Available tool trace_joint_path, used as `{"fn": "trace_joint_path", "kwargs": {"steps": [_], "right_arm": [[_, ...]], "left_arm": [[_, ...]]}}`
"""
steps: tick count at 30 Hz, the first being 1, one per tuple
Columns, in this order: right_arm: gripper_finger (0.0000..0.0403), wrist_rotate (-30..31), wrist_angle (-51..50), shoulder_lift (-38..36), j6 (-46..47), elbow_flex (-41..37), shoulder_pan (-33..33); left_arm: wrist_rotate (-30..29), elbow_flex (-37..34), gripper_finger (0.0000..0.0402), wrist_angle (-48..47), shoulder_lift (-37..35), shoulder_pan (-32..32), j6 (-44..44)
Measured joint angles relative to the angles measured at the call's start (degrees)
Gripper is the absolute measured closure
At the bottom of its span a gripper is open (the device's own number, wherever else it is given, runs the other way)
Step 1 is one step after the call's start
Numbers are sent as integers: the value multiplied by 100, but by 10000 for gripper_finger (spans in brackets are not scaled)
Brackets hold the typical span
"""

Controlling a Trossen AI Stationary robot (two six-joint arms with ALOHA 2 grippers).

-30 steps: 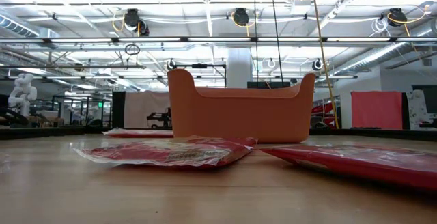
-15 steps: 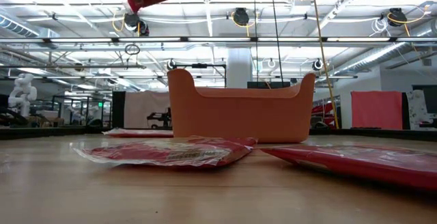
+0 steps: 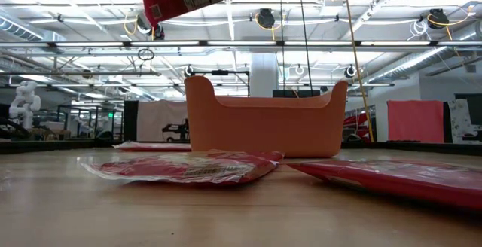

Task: Sort popcorn bags into baskets
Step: Put the red popcorn bag into the orange bin

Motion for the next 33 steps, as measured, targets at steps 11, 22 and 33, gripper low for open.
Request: {"fn": "trace_joint_path", "kwargs": {"steps": [11,22,33], "right_arm": [[394,-6,-53,0,0,0,-156],[394,52,-175,-3,-159,0,-265],[284,1748,-1227,-603,214,2,337]], "left_arm": [[34,0,252,-374,15,94,83],[130,-2,364,-422,15,327,579],[351,-2,361,-324,-26,492,1226]]}}
